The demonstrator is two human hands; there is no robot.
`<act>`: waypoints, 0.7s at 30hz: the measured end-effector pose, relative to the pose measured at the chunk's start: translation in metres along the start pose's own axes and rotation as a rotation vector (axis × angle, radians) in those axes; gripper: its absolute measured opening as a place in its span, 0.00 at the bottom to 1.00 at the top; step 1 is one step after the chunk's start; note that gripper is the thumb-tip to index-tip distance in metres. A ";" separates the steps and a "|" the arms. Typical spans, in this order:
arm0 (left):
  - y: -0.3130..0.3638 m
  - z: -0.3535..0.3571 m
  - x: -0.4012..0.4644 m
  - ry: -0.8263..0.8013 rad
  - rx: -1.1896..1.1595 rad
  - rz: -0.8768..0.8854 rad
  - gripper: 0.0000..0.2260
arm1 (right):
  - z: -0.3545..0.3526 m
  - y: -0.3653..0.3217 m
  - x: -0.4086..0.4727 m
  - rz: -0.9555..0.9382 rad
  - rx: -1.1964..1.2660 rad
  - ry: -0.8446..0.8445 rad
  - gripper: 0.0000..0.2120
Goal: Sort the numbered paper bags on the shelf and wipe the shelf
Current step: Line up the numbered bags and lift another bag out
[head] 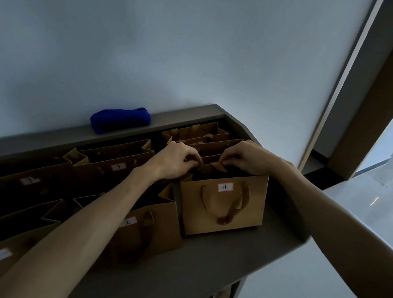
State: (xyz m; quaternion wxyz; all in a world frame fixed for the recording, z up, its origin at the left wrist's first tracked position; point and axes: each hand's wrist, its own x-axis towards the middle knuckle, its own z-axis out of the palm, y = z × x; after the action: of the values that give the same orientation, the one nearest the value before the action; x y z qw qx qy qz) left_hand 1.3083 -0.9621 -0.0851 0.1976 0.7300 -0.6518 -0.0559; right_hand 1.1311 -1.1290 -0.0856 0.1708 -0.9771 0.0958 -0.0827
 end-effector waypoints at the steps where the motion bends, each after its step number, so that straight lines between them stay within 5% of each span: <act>1: 0.001 0.001 -0.002 0.038 -0.015 0.007 0.09 | 0.001 -0.001 -0.006 -0.004 0.014 0.013 0.08; 6: -0.009 0.005 -0.002 0.249 0.043 -0.017 0.09 | 0.003 -0.004 -0.030 0.007 0.071 0.043 0.08; 13: -0.013 0.008 0.004 0.175 0.137 -0.115 0.07 | -0.003 0.012 -0.026 0.128 0.101 0.290 0.07; 21: -0.019 0.003 0.014 0.153 0.107 -0.202 0.09 | -0.002 0.028 0.002 0.275 -0.076 0.262 0.09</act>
State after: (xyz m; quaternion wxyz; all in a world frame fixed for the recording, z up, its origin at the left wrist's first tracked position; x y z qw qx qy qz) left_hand 1.3264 -0.9749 -0.0924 0.2007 0.8035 -0.5602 0.0151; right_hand 1.1281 -1.1557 -0.0929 0.1295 -0.9415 0.2528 -0.1816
